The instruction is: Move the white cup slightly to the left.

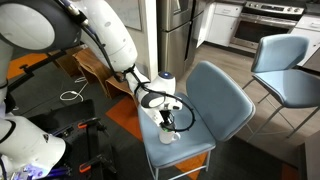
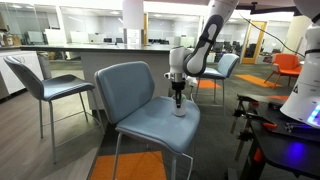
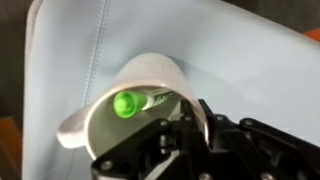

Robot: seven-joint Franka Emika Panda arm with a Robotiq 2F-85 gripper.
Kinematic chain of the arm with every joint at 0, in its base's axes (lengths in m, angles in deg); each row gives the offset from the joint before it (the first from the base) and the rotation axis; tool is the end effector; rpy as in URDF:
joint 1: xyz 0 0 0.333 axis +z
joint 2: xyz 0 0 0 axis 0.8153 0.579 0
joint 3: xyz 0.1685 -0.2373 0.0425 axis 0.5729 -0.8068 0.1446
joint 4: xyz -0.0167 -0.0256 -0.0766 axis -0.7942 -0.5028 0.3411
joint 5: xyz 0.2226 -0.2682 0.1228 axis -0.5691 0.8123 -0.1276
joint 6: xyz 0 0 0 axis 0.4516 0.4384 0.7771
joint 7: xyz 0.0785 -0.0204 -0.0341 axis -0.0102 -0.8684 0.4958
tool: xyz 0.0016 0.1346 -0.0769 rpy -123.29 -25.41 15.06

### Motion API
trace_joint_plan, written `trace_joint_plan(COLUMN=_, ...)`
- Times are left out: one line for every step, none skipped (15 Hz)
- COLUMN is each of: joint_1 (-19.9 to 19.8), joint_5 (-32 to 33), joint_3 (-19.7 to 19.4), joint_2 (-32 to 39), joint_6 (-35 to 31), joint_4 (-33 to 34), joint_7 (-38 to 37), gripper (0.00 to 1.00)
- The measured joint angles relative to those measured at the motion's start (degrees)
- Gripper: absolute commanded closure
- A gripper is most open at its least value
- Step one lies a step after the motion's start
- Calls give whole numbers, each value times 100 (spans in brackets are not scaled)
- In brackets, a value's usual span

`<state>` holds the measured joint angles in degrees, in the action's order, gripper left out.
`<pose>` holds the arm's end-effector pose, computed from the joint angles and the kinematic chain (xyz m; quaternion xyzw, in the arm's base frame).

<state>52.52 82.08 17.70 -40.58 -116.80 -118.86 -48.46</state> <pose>0.5262 -0.0414 0.0261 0.9915 0.1161 -0.0396 0.0426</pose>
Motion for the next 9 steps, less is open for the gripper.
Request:
trace_joint_plan(joint_1=33, joint_5=3, joint_3=-40, joint_2=-4, joint_6=0, joint_4=1, joint_7=-4, gripper=97)
trace_joint_plan(joint_1=51, joint_5=3, joint_3=-52, joint_2=-8, joint_6=1, joint_4=0, joint_7=-8, gripper=97)
trace_joint_plan(joint_1=71, joint_5=3, joint_3=-62, joint_2=-13, joint_6=1, joint_4=-1, joint_7=-13, gripper=97)
trace_joint_plan(joint_1=90, joint_5=3, joint_3=-67, joint_2=-20, joint_6=1, joint_4=0, joint_7=-16, gripper=97)
trace_joint_plan(joint_1=110, joint_5=3, joint_3=-66, joint_2=-33, joint_6=-5, joint_4=2, joint_7=-16, gripper=97)
trace_joint_plan(joint_1=130, joint_5=1, joint_3=-50, joint_2=-51, joint_6=-16, joint_4=6, joint_7=-16, gripper=97)
trace_joint_plan(joint_1=146, joint_5=-2, joint_3=-17, joint_2=-72, joint_6=-38, joint_4=14, joint_7=-16, gripper=97)
trace_joint_plan(joint_1=167, joint_5=-4, joint_3=15, joint_2=-94, joint_6=-63, joint_4=24, joint_7=-16, gripper=97)
trace_joint_plan(joint_1=191, joint_5=-11, joint_3=46, joint_2=-114, joint_6=-103, joint_4=32, joint_7=-17, gripper=97)
